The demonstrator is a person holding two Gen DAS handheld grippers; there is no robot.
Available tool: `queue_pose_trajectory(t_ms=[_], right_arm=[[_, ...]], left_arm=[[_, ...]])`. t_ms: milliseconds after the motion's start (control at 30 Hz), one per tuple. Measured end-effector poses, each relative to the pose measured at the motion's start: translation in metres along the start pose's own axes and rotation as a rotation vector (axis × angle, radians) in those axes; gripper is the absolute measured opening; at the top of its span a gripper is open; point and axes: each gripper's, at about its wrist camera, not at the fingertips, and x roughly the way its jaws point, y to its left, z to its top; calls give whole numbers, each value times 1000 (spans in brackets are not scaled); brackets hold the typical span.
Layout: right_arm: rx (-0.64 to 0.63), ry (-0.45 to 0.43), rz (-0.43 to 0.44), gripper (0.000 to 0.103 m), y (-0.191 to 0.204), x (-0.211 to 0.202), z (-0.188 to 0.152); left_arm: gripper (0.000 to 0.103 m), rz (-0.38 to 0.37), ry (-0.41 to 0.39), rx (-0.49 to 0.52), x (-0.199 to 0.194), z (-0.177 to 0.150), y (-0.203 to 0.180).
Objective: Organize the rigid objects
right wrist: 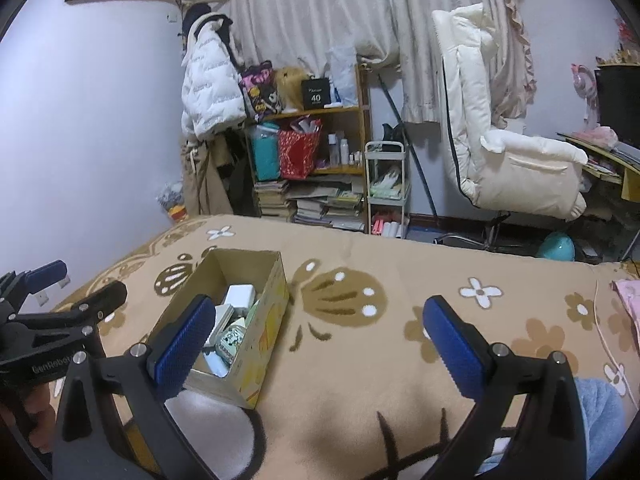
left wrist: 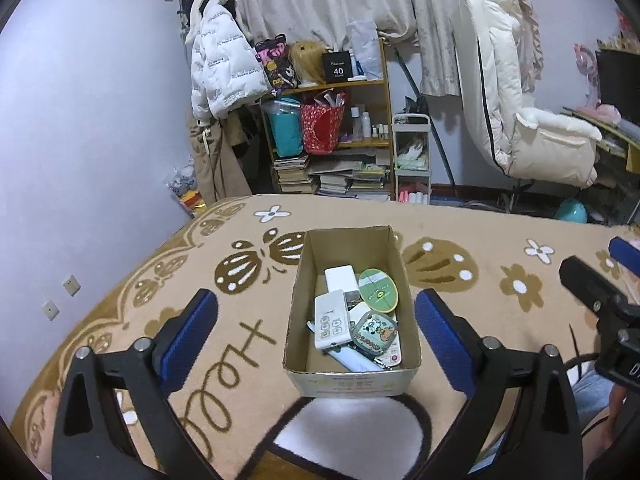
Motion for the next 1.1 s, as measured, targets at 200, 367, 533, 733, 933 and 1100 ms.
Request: queue_pose_trajectory(t_ms=[200,367,533,733,933,1100], right_arm=[[-16,-6,-53,103,-3,3,-8],[-1,-4,-49,103,-5,4,-11],[4,1,-50,103,-6,6,-11],[9,17,-49,103,-8,9,-13],[5,27,-46,103,-7,11,-14],[5,28,-48,103,-7,12,-14]], left_arm=[[101,-26,-8,-11,1,-4,-3],[101,-24,-34,4,1,-4,-8],[102,-19,-31,10,4,-5,-11],[102,-22,-7,-5,10,-5,-9],[102,-3,5,4,15,-6,-7],[102,-15,13,13,16,-6,-9]])
